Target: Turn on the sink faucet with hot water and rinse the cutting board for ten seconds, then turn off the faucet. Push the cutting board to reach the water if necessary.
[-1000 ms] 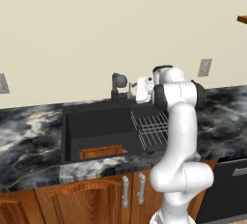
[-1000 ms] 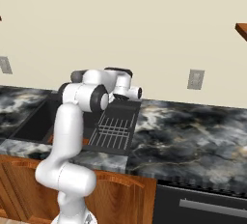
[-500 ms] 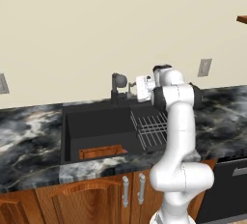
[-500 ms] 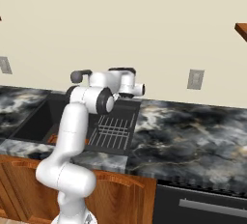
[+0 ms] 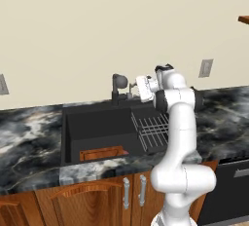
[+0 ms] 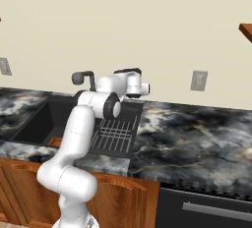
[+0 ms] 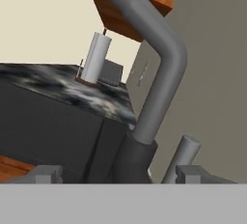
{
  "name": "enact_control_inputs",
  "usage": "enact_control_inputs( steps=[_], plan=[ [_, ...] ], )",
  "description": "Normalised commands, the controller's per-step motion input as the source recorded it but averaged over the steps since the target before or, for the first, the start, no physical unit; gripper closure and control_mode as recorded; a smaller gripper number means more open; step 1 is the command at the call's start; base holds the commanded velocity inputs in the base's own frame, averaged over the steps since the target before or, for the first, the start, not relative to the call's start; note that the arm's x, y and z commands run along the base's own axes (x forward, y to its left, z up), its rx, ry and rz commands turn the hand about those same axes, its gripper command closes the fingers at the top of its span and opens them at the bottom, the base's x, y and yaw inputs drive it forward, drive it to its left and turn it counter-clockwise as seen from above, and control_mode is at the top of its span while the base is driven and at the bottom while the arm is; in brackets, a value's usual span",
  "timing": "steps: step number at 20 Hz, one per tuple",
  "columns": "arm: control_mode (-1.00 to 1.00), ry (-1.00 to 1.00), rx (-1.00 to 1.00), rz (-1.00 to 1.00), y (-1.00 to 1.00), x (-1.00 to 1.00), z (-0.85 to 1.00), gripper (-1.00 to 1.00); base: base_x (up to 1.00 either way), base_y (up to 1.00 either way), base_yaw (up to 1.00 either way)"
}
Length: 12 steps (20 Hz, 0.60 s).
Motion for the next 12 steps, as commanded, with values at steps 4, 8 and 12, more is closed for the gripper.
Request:
enact_control_inputs(
  steps=[4, 8, 12],
  plan=[
    [-1.0, 0.0, 0.01, 0.06, 0.26, 0.0, 0.0, -1.0, 0.0, 0.0, 0.0],
    [-1.0, 0.05, 0.0, 0.01, 0.26, 0.0, 0.0, -1.0, 0.0, 0.0, 0.0],
    [-1.0, 0.11, 0.0, -0.09, 0.31, 0.02, 0.0, -1.0, 0.0, 0.0, 0.0]
  ],
)
